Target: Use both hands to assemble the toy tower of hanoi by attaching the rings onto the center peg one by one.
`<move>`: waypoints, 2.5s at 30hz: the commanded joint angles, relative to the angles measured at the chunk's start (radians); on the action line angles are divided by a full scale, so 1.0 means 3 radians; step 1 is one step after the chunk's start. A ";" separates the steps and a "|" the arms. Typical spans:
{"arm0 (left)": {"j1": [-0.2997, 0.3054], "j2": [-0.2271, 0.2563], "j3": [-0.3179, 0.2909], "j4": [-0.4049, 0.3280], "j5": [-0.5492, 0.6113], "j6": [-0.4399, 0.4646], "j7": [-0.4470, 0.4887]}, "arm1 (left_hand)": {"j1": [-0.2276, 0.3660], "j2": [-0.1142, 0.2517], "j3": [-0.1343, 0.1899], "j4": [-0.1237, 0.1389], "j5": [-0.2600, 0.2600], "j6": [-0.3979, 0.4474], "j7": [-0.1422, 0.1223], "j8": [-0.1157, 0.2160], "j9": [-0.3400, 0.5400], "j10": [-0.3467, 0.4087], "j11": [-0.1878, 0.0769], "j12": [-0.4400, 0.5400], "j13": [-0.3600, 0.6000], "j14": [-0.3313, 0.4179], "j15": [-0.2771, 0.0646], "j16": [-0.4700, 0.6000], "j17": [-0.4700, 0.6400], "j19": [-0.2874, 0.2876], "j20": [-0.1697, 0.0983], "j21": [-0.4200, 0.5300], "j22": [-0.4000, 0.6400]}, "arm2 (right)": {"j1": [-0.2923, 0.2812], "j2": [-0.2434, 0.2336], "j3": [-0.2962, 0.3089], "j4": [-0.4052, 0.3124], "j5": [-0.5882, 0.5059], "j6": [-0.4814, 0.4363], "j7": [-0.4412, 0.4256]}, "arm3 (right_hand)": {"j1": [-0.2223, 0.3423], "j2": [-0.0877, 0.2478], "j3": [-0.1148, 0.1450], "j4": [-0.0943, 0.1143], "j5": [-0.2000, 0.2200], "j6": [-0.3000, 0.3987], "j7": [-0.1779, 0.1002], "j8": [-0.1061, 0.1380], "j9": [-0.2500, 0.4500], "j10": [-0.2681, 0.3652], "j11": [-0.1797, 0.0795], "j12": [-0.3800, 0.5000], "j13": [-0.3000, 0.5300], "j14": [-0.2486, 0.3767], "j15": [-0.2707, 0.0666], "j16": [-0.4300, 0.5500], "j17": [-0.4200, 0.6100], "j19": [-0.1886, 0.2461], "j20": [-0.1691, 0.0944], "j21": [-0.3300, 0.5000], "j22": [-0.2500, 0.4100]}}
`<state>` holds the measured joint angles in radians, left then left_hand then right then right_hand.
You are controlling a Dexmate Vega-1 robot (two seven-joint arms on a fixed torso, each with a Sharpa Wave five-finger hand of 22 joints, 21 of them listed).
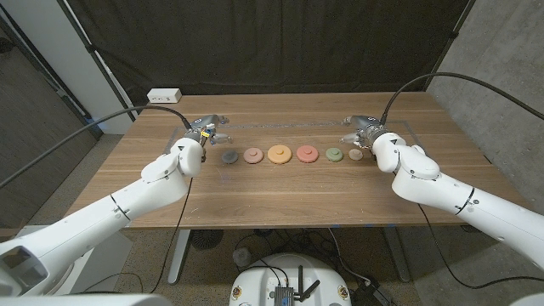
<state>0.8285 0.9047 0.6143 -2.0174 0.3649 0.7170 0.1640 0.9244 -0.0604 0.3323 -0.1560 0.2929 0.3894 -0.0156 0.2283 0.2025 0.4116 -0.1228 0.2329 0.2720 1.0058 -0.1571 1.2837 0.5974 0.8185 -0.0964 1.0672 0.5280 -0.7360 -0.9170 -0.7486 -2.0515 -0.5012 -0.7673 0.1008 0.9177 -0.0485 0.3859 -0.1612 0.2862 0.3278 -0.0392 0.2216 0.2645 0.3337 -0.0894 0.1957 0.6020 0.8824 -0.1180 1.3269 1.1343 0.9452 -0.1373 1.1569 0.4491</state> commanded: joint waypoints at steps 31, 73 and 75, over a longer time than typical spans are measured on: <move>0.0093 -0.0011 -0.0098 0.0083 -0.0093 -0.0154 0.0199 | 0.0014 0.0069 -0.0048 0.0004 0.0025 0.0107 0.0004 0.0002 0.0017 0.0104 -0.0008 0.0011 0.0030 0.0066 -0.0206 0.0087 -0.0020 0.0032 -0.0355 0.0101 -0.0033 | 0.0060 0.0153 -0.0242 -0.0164 -0.0312 -0.0116 0.0340 | 0.0072 0.0017 -0.0120 0.0010 -0.0037 -0.0135 0.0054 -0.0018 -0.0012 -0.0093 0.0032 0.0003 -0.0076 -0.0075 -0.0332 -0.0062 -0.0083 -0.0113 -0.0250 0.0143 -0.0114; 0.0117 0.0018 -0.0137 0.0134 -0.0134 -0.0299 0.0215 | 0.0016 0.0106 -0.0104 -0.0004 0.0036 0.0140 0.0013 -0.0025 0.0024 0.0143 -0.0004 -0.0017 0.0062 0.0053 -0.0207 0.0158 -0.0071 -0.0008 -0.0362 0.0204 -0.0116 | 0.0380 0.0519 -0.0637 -0.0104 -0.0744 -0.0310 0.0883 | 0.0075 0.0058 -0.0239 0.0023 -0.0024 -0.0246 0.0088 -0.0030 -0.0027 -0.0164 0.0085 0.0005 -0.0144 -0.0116 -0.0331 -0.0075 -0.0159 -0.0211 -0.0248 0.0324 -0.0250; 0.0126 0.0015 -0.0143 0.0127 -0.0136 -0.0295 0.0222 | 0.0017 0.0106 -0.0104 -0.0004 0.0036 0.0142 0.0012 -0.0026 0.0024 0.0143 -0.0005 -0.0018 0.0062 0.0053 -0.0207 0.0160 -0.0071 -0.0004 -0.0362 0.0208 -0.0117 | 0.0392 0.0532 -0.0649 -0.0092 -0.0754 -0.0307 0.0897 | 0.0073 0.0059 -0.0242 0.0025 -0.0024 -0.0254 0.0090 -0.0032 -0.0028 -0.0163 0.0088 0.0006 -0.0145 -0.0117 -0.0330 -0.0075 -0.0161 -0.0212 -0.0248 0.0329 -0.0254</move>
<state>0.8635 0.9114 0.5747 -1.9820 0.3247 0.6357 0.2265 0.9321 -0.0392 0.3048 -0.1561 0.3008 0.4267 -0.0106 0.2205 0.2072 0.4484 -0.1252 0.2284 0.2858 1.0184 -0.1626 1.3246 0.5741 0.8185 -0.0965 1.1245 0.4911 -0.6396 -0.7834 -0.9200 -2.0903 -0.6997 -0.8471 0.3328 0.9348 -0.0313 0.3155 -0.1546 0.2787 0.2567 -0.0100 0.2139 0.2554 0.2910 -0.0607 0.1964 0.5559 0.8522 -0.1053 1.3084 1.0838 0.8899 -0.1177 1.2509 0.3713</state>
